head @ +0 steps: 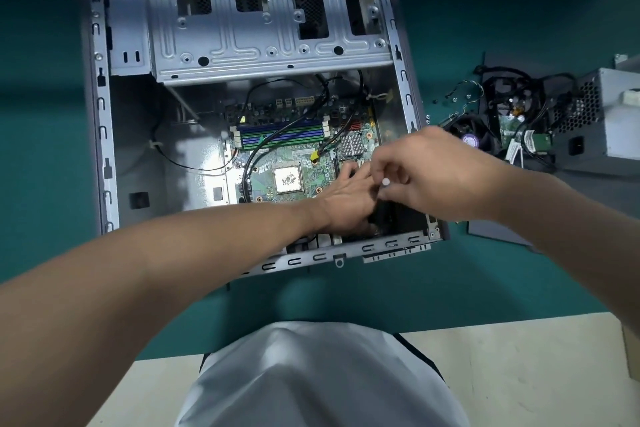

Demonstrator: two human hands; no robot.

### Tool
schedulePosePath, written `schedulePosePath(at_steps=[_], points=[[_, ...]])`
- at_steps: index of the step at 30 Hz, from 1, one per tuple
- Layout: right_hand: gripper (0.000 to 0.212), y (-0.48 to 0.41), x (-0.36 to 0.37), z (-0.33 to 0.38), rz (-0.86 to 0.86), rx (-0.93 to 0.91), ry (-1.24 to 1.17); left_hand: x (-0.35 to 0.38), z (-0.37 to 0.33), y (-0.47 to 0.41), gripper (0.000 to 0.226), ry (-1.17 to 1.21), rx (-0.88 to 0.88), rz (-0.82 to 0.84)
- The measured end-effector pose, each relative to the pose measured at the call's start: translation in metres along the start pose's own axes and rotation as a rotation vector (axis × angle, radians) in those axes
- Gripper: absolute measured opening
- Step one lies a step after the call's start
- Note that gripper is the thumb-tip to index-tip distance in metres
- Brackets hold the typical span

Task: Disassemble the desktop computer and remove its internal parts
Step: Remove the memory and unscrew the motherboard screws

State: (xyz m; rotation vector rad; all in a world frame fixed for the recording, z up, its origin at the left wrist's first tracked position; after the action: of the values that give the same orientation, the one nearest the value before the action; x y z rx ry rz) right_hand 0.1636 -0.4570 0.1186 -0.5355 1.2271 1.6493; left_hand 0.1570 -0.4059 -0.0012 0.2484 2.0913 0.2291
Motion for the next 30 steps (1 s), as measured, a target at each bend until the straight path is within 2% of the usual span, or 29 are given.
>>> schedulePosePath(at_steps=[3,7,10,12,15,17,18,21,23,25,30], points=[[0.011,0.015,-0.023,0.001,-0.089,0.129,-0.327,-0.018,0.009,0.004,0.019,0.178,-0.080,-0.127],[0.014,0.027,-0.033,-0.020,-0.357,0.194,-1.042,-0.040,0.029,0.019,0.022,0.402,-0.262,-0.138],[0.015,0.029,-0.030,-0.032,-0.466,0.192,-1.571,-0.057,0.032,0.035,0.006,0.616,-0.378,-0.136],[0.007,0.029,-0.033,-0.037,-0.535,0.145,-1.781,-0.070,0.030,0.047,0.014,0.778,-0.440,-0.234],[0.007,0.033,-0.040,-0.047,-0.650,0.116,-1.918,-0.088,0.024,0.067,0.017,1.044,-0.541,-0.508],[0.012,0.040,-0.044,-0.055,-0.712,0.140,-1.836,-0.098,0.009,0.073,0.014,1.180,-0.565,-0.645],[0.013,0.044,-0.046,-0.058,-0.735,0.155,-1.701,-0.102,0.002,0.072,0.012,1.244,-0.561,-0.689],[0.015,0.064,-0.057,-0.055,-0.734,0.165,-0.959,-0.113,-0.023,0.061,0.006,1.370,-0.576,-0.781],[0.011,0.075,-0.052,-0.046,-0.702,0.139,-0.609,-0.116,-0.038,0.050,0.005,1.458,-0.581,-0.807],[0.004,0.085,-0.046,-0.042,-0.710,0.114,-0.495,-0.117,-0.050,0.039,0.006,1.506,-0.592,-0.810],[0.011,0.103,-0.030,-0.055,-0.792,0.117,-0.392,-0.105,-0.065,0.024,0.009,1.537,-0.686,-0.747]])
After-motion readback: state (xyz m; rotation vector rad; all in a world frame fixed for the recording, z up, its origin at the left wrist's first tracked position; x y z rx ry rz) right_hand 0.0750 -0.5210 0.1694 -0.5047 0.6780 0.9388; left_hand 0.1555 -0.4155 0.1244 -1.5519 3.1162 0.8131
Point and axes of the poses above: each hand's wrist, its own y-axis away from the middle knuckle, its own x-axis out of the palm, z = x × y, the point moved 7 cm from there along -y, towards the middle knuckle, and after that the axes turned 3 degrees about z, right-handed, at the moved point
